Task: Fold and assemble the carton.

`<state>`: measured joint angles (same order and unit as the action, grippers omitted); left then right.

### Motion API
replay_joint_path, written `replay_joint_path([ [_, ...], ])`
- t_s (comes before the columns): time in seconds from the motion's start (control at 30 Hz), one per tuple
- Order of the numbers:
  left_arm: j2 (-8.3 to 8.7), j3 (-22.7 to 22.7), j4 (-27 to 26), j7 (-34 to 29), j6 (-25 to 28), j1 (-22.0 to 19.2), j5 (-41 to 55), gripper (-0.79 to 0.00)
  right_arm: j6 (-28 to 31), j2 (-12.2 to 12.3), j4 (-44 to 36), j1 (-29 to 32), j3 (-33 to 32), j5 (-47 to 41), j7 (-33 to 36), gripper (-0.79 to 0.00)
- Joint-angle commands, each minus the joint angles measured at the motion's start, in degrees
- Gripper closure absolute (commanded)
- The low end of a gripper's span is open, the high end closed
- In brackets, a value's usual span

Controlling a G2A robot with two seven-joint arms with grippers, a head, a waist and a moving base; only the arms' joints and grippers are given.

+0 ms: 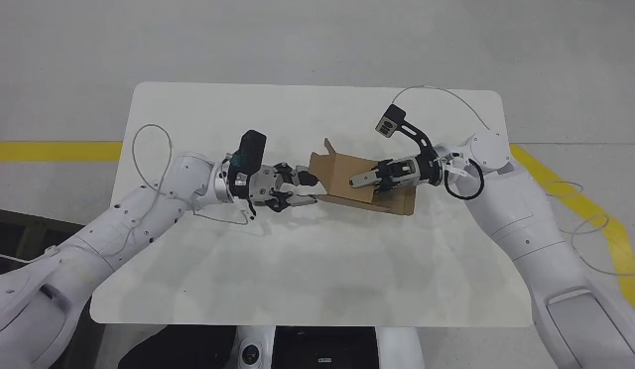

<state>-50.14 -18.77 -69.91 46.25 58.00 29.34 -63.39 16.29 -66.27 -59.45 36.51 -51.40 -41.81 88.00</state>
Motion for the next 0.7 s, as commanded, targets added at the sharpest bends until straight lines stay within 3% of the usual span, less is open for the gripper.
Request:
replay_joint_path([
  [0.0,-0.24,0.2,0.5,-0.3,0.0,-0.3,0.7,-0.311,0.0,0.0,0.0,0.0,0.0,0.0,0.0,0.000],
  [0.43,-2.26,0.0,1.3,-5.0,0.0,-0.8,4.5,-0.342,0.0,0.0,0.0,0.0,0.0,0.0,0.0,0.000],
  [0.67,-3.22,-1.1,2.6,-7.5,0.0,-0.6,7.0,-0.200,0.0,0.0,0.0,0.0,0.0,0.0,0.0,0.000],
])
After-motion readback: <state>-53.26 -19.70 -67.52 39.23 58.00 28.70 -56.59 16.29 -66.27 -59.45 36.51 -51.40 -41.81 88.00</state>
